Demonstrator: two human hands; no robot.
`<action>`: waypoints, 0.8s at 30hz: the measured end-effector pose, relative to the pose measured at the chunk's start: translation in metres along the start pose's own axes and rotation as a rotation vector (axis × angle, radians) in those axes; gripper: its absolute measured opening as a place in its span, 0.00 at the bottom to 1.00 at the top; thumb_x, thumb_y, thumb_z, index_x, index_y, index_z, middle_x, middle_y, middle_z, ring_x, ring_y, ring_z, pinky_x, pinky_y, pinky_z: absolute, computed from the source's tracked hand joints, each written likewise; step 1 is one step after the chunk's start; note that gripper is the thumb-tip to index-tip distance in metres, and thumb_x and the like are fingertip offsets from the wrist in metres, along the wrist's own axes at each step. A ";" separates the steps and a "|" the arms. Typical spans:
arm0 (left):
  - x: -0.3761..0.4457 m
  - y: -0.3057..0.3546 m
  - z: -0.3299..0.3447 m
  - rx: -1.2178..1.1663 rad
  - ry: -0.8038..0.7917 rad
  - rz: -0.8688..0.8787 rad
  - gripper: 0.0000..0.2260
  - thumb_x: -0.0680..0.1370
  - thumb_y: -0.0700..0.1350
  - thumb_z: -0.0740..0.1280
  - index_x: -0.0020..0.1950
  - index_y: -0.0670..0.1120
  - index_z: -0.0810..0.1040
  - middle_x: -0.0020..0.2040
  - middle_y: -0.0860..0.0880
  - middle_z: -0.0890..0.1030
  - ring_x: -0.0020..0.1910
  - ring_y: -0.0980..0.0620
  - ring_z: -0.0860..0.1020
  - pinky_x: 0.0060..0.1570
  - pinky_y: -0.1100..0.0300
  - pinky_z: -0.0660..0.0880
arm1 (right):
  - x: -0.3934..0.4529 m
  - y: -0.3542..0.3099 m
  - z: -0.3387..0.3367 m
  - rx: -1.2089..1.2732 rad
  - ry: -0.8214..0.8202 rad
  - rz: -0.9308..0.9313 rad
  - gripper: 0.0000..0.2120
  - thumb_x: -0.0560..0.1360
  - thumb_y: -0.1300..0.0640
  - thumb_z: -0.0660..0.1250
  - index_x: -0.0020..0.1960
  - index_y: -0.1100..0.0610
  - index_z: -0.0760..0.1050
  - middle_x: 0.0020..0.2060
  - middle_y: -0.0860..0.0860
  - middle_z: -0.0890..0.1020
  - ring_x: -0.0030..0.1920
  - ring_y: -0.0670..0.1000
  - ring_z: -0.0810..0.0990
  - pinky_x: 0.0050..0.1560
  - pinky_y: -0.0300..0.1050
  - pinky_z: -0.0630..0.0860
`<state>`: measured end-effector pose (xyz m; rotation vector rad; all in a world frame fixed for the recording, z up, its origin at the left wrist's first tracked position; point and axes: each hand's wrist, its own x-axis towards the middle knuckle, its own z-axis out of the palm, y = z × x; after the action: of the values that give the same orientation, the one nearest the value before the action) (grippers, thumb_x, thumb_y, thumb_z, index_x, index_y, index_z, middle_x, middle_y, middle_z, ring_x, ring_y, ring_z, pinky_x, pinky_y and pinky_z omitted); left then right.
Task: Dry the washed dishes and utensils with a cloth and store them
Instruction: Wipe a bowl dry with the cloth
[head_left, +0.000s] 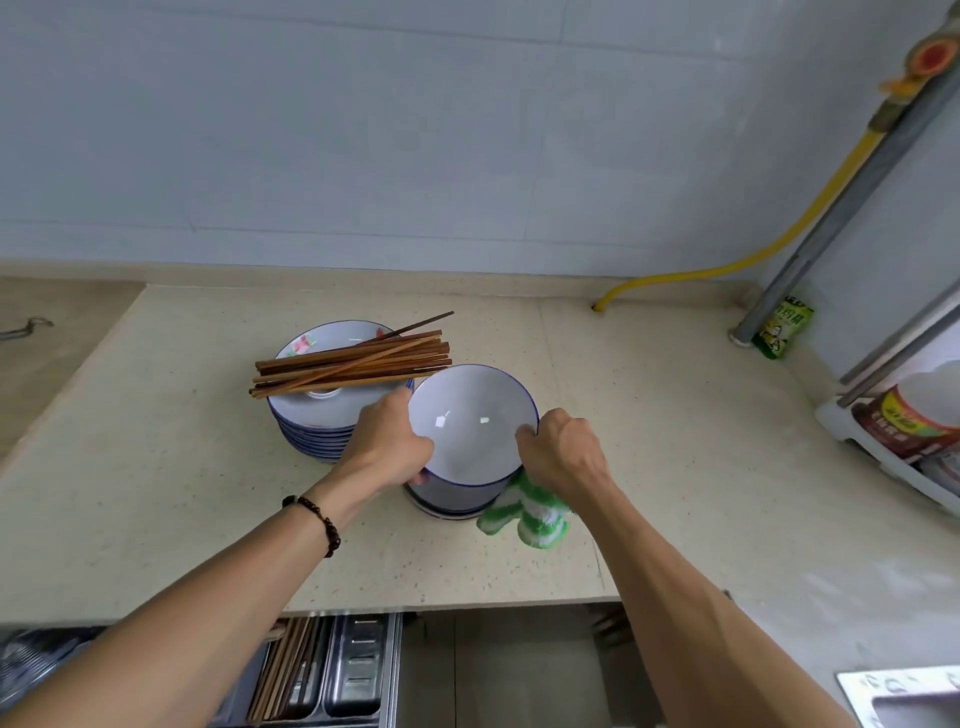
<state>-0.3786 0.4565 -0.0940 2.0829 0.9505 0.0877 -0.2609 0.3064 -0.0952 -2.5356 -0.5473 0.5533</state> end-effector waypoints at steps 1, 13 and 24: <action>-0.003 0.009 -0.002 -0.021 0.009 0.024 0.17 0.75 0.32 0.67 0.59 0.49 0.70 0.52 0.49 0.77 0.31 0.48 0.82 0.25 0.62 0.77 | -0.003 0.001 -0.009 0.024 0.007 -0.003 0.10 0.80 0.56 0.57 0.47 0.62 0.69 0.37 0.54 0.72 0.36 0.54 0.73 0.30 0.43 0.65; -0.069 0.127 0.076 -0.737 -0.371 -0.117 0.15 0.77 0.55 0.66 0.60 0.51 0.75 0.56 0.44 0.81 0.52 0.44 0.80 0.55 0.47 0.78 | -0.072 0.102 -0.114 0.396 0.066 0.123 0.13 0.75 0.58 0.61 0.34 0.56 0.60 0.31 0.51 0.64 0.33 0.53 0.62 0.32 0.44 0.59; -0.176 0.247 0.254 -0.524 -0.380 0.064 0.14 0.79 0.56 0.63 0.58 0.49 0.73 0.57 0.44 0.78 0.55 0.42 0.79 0.48 0.49 0.80 | -0.190 0.315 -0.171 0.667 0.404 0.358 0.25 0.78 0.41 0.63 0.47 0.64 0.82 0.37 0.54 0.80 0.39 0.53 0.77 0.41 0.46 0.74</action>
<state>-0.2629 0.0820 -0.0412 1.5687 0.5543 -0.0258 -0.2530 -0.0992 -0.0722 -2.0095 0.2195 0.2607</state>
